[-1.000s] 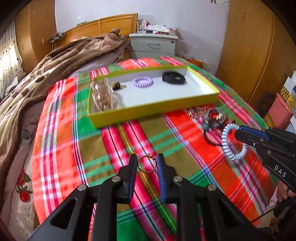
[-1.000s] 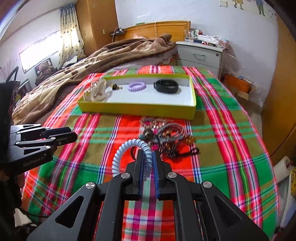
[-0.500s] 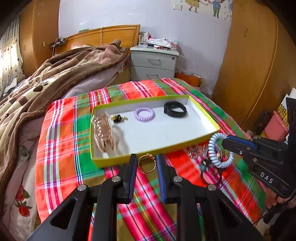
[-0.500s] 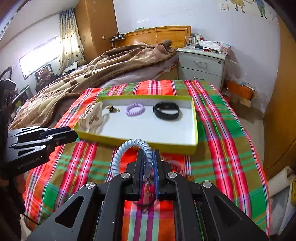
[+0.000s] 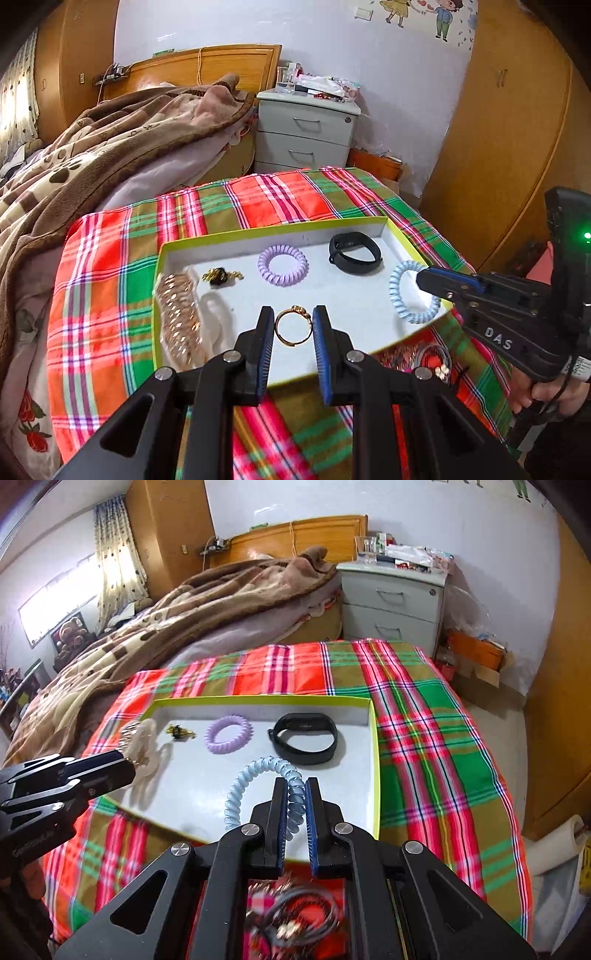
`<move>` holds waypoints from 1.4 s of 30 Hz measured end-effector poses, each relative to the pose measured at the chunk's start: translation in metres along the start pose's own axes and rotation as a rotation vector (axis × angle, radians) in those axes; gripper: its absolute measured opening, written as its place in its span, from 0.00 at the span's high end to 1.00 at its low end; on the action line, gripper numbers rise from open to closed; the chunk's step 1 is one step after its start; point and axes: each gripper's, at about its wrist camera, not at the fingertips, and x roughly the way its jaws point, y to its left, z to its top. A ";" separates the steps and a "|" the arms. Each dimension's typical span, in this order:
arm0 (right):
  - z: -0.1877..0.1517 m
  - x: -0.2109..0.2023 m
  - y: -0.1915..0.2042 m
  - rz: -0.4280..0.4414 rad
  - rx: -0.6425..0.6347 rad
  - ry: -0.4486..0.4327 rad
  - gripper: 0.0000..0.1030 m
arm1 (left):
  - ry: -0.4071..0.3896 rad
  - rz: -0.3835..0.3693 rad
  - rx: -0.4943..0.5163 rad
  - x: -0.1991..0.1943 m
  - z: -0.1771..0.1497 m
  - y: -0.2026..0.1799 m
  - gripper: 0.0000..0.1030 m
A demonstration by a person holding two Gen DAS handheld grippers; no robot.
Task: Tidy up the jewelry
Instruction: 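Carry the ring and hair tie into the box and open both grippers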
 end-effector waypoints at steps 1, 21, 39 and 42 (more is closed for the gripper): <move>0.001 0.006 -0.002 -0.004 -0.001 0.013 0.91 | 0.006 0.001 -0.004 0.005 0.002 0.000 0.78; 0.004 0.054 -0.012 -0.100 -0.094 0.104 0.91 | 0.102 0.024 -0.030 0.072 0.009 0.001 0.78; 0.005 0.053 -0.011 -0.104 -0.119 0.090 0.90 | 0.125 0.034 -0.041 0.084 0.009 0.001 0.77; 0.004 0.052 -0.012 -0.096 -0.111 0.088 0.89 | 0.126 0.025 -0.043 0.082 0.008 0.001 0.69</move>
